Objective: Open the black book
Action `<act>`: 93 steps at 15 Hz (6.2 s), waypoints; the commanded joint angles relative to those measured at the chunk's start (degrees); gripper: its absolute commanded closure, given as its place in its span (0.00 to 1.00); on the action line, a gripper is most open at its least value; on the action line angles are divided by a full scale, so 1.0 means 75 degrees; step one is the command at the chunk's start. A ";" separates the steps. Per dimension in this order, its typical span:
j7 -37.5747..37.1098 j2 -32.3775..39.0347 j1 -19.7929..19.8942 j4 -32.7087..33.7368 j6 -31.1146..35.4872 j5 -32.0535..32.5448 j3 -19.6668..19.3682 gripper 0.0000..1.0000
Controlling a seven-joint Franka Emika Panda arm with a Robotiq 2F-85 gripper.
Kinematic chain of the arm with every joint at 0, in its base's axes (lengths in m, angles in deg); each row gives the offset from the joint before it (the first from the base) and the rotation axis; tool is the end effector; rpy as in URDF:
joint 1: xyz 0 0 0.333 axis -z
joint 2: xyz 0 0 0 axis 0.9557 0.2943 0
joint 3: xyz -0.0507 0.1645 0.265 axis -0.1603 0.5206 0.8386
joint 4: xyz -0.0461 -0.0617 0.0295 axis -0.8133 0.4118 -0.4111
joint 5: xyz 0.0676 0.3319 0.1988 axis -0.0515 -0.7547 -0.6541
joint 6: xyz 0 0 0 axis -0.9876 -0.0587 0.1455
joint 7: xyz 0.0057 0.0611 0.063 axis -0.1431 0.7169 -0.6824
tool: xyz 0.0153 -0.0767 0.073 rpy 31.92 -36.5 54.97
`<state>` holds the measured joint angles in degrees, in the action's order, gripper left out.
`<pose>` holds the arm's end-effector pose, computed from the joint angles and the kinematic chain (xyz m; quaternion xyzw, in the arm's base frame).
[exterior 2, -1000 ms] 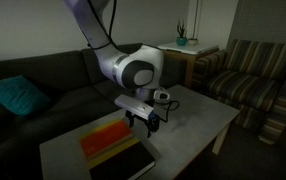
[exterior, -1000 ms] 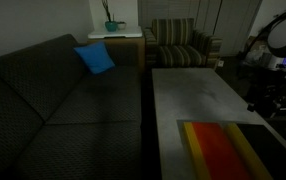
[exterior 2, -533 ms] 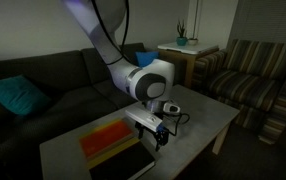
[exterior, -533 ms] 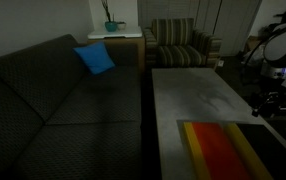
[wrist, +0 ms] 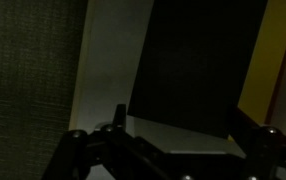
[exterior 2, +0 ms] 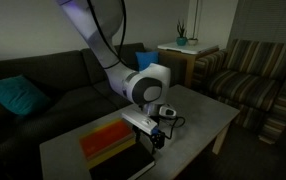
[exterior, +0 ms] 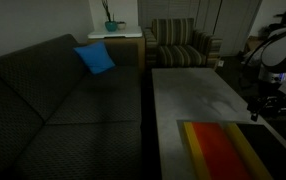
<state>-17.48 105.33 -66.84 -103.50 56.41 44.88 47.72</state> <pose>0.6204 -0.0788 -0.0860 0.9931 0.0066 -0.1172 0.0013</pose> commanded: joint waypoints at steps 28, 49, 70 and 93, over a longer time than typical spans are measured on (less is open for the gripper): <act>0.0127 0.1616 0.1613 0.1732 -0.0946 -0.0990 0.0562 0.99; 0.2820 0.1607 0.2616 0.2606 -0.4950 -0.2551 0.1575 1.00; 0.2921 0.1613 0.0773 0.2635 -0.5400 -0.2361 0.1381 1.00; 0.2108 -0.0985 -0.0762 -0.0089 -0.0069 -0.0645 -0.0374 1.00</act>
<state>-0.19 103.79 -70.43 -94.66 49.67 38.66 46.93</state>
